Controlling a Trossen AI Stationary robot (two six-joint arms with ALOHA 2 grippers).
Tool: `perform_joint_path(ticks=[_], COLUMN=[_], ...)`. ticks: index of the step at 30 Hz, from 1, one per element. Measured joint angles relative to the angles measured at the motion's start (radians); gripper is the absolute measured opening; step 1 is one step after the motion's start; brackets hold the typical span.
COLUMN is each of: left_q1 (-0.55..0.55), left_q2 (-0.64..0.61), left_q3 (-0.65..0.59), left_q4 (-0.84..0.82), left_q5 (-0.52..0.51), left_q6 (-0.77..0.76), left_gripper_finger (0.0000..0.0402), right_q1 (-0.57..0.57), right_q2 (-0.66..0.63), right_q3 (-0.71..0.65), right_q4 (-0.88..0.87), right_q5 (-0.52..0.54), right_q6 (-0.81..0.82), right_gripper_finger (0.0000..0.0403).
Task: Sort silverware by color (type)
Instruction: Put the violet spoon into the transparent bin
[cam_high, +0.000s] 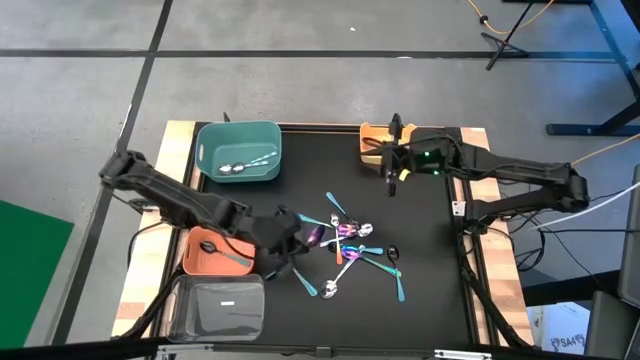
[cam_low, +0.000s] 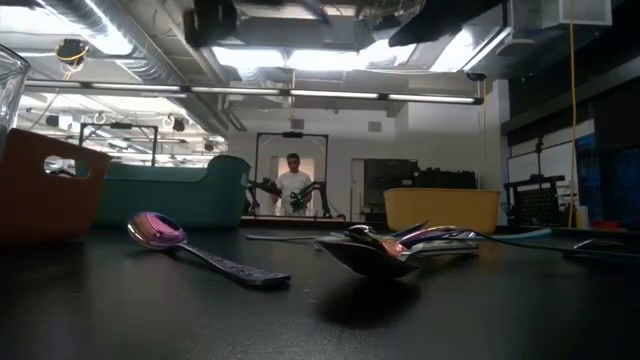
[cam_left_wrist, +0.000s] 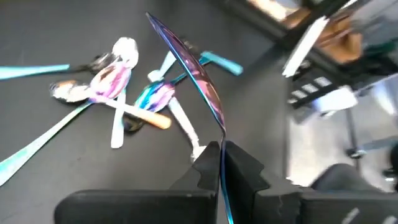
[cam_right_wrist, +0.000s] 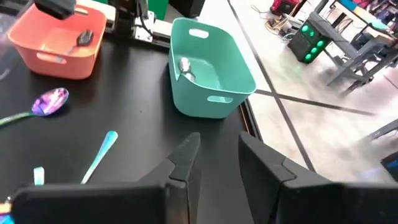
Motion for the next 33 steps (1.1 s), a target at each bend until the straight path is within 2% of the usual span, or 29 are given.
perform_joint_path(ticks=[6, 12, 19, 33], left_q1=[-0.074, -0.237, -0.444, -0.691], left_q2=[-0.131, -0.202, -0.2, -0.196], left_q3=[0.0, 0.0, 0.001, 0.001], left_q4=[-0.053, -0.188, -0.286, -0.465], left_q5=[0.056, 0.035, -0.032, -0.055], left_q6=[-0.016, -0.153, -0.334, -0.65], left_gripper_finger=[0.0009, 0.0009, 0.0009, 0.0009], right_q1=[0.0, 0.0, 0.0, 0.0], right_q2=[-0.003, 0.004, 0.004, 0.004], right_q3=[0.0, 0.0, 0.0, 0.0], right_q4=[-0.01, -0.027, -0.045, -0.052], right_q5=[0.0, -0.009, -0.017, -0.017], right_q6=[0.025, 0.025, 0.025, 0.032], right_gripper_finger=[0.0097, 0.0097, 0.0097, 0.0097])
